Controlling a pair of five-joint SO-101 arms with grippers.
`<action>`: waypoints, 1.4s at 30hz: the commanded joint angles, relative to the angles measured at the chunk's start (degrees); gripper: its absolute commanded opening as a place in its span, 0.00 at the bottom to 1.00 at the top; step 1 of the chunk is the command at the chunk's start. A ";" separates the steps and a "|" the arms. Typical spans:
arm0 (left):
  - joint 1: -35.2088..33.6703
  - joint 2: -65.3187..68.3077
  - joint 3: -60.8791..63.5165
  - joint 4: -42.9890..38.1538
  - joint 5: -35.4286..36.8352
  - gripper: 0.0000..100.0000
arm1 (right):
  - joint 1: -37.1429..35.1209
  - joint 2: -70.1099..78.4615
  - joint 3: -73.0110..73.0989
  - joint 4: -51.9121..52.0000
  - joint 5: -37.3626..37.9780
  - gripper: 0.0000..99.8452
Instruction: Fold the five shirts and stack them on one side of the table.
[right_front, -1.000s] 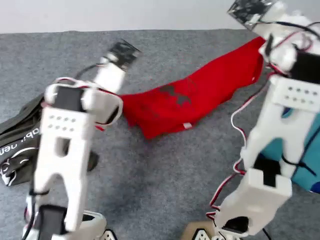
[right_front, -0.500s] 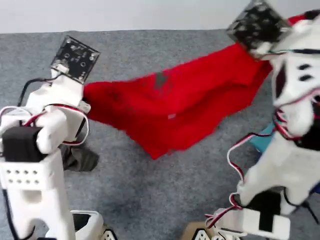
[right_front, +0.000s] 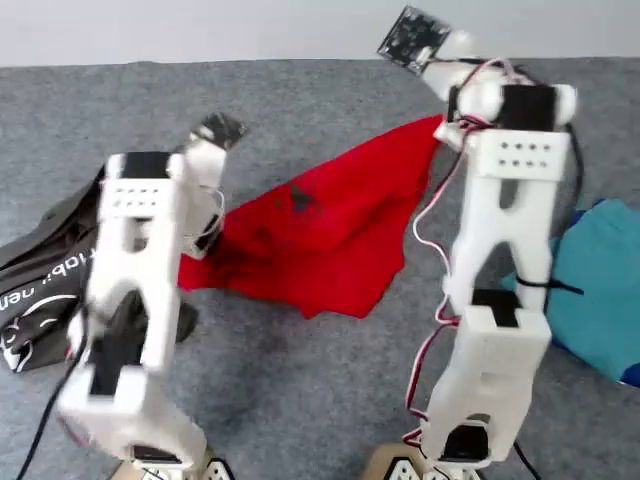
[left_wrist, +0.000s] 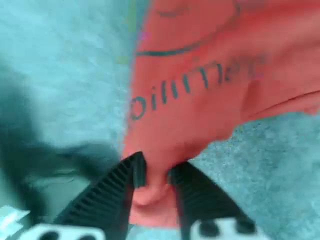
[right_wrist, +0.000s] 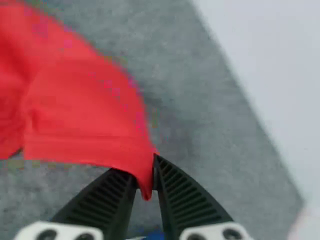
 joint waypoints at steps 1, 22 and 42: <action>-2.37 8.53 -8.31 0.53 -0.53 0.15 | -0.66 0.84 -0.70 -2.59 -2.20 0.01; 4.13 -3.08 -28.18 12.22 -2.37 0.15 | -0.22 1.36 -0.44 -2.95 -2.20 0.01; 10.99 13.45 -12.44 -0.97 -5.27 0.15 | -0.22 1.01 -0.62 -2.24 -5.27 0.01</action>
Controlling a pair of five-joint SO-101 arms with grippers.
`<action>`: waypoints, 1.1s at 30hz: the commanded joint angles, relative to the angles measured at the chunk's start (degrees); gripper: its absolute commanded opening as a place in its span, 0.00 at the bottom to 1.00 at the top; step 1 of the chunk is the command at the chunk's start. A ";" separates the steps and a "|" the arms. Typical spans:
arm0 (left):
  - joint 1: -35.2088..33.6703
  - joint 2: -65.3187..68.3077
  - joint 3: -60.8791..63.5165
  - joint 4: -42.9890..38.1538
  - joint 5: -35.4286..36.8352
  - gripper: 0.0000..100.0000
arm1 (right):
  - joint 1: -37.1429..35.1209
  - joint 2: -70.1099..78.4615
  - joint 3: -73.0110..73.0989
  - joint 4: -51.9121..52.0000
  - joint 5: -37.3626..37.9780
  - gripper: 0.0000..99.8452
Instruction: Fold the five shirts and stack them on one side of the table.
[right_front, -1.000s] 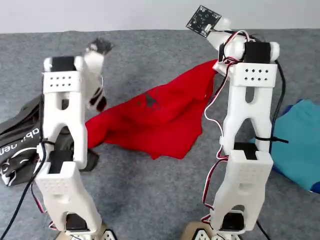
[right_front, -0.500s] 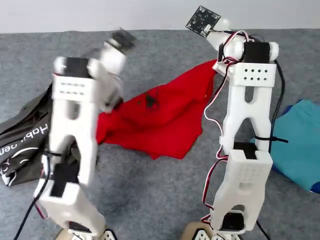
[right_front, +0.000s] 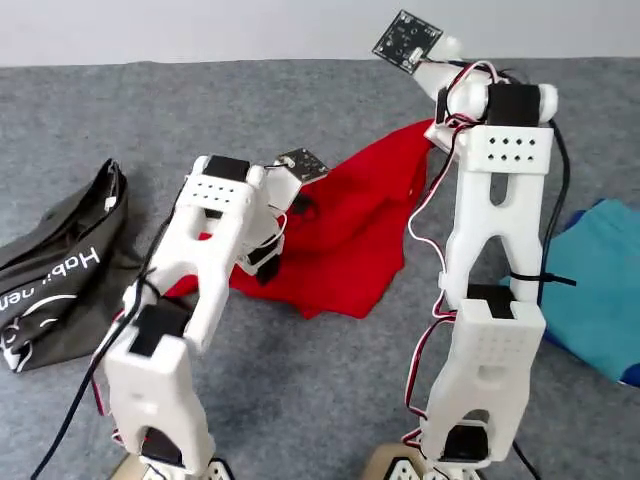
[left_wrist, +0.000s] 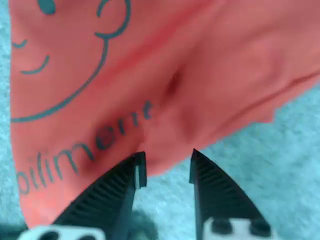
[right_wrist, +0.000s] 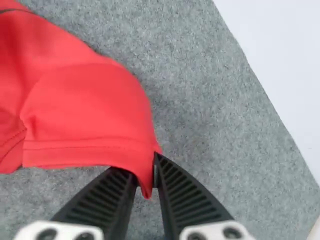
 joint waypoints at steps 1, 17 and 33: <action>-1.32 3.43 -7.25 -0.62 -0.53 0.15 | 0.13 -1.01 -0.62 -0.40 -1.49 0.01; -1.32 8.62 -16.13 1.41 -0.53 0.15 | 0.13 -1.10 -0.62 -0.48 -1.49 0.01; 5.89 6.42 -16.13 9.05 -0.62 0.07 | 0.13 -1.10 -0.62 -0.84 -1.49 0.01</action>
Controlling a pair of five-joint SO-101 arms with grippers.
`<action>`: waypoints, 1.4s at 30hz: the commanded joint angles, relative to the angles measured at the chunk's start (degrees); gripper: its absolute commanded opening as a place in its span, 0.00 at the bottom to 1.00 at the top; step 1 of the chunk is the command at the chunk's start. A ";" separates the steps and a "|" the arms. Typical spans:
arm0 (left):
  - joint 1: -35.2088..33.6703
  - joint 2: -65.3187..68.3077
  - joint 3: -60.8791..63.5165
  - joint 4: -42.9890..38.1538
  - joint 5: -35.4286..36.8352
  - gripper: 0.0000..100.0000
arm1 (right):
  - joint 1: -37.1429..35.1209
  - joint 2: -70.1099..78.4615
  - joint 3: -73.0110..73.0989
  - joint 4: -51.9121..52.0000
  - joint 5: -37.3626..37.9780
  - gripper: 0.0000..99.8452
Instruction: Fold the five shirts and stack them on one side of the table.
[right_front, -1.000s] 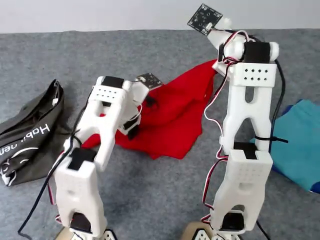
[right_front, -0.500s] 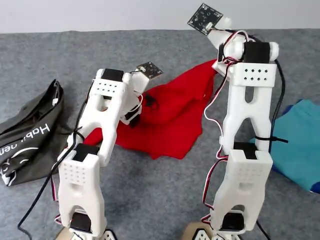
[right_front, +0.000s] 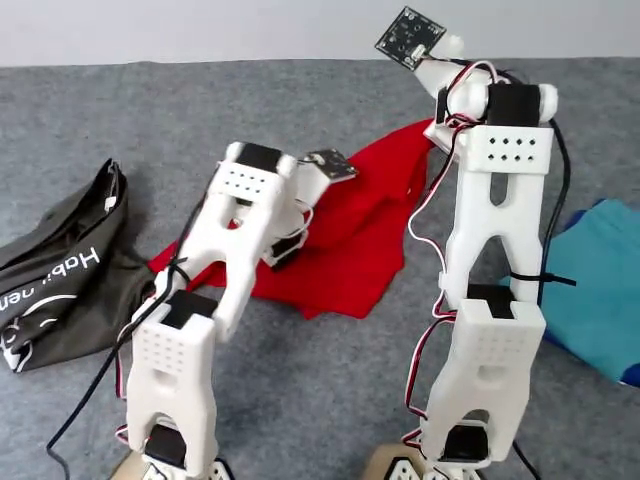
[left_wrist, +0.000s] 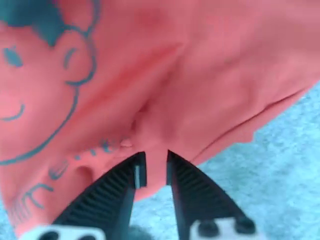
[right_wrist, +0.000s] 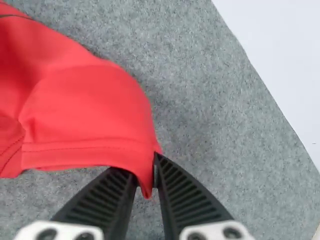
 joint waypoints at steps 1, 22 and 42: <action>-0.35 -2.02 -1.19 0.53 -0.44 0.07 | 0.13 -1.10 -0.62 -0.75 -0.53 0.01; -6.59 6.59 -1.19 -7.91 -2.02 0.13 | 1.27 -1.10 -0.70 -0.48 -0.44 0.01; -8.79 3.52 -27.38 4.13 -1.05 0.01 | 3.30 -8.40 -0.70 -0.48 -0.44 0.01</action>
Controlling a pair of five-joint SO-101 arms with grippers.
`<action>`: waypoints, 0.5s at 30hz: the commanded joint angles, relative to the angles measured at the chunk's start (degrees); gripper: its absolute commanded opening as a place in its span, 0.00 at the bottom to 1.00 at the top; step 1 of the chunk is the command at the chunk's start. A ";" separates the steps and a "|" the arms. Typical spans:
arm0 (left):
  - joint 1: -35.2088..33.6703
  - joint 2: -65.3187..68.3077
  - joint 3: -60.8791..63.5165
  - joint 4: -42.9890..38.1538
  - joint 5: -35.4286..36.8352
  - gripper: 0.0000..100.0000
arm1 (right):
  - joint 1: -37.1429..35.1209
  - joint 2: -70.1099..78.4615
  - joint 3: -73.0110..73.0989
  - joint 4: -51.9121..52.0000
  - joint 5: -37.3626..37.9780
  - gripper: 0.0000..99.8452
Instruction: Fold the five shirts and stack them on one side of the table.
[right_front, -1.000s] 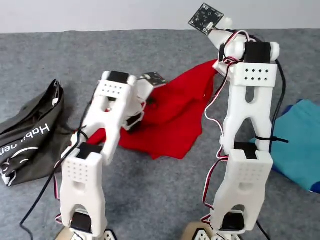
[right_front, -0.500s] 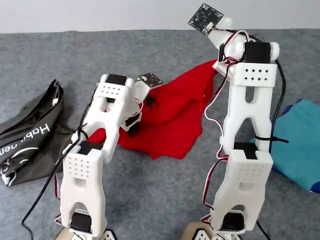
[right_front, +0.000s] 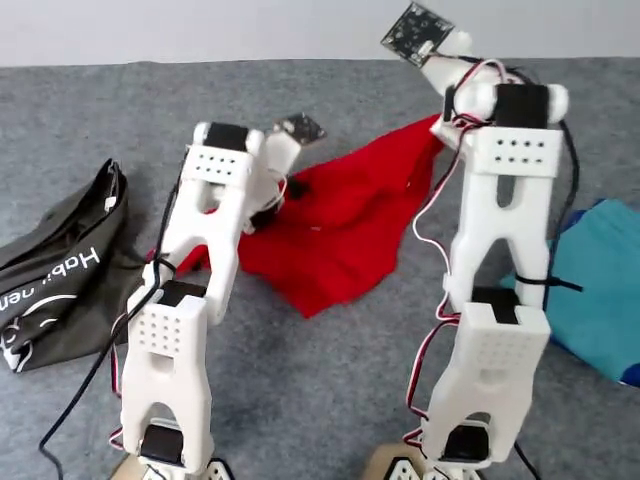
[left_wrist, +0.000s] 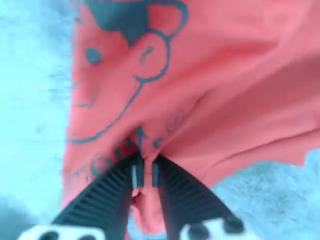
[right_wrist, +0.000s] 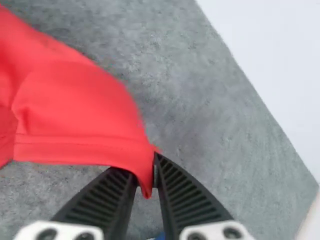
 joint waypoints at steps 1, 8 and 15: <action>-1.67 -6.42 -6.55 2.20 0.53 0.01 | 2.15 -5.85 -0.70 -0.48 -0.44 0.01; -2.11 -22.68 -3.74 2.11 0.53 0.01 | 5.93 -10.95 -0.70 -0.48 -0.44 0.01; -2.20 -36.84 1.01 2.11 0.53 0.01 | 8.22 -16.75 -0.70 -1.10 -0.44 0.01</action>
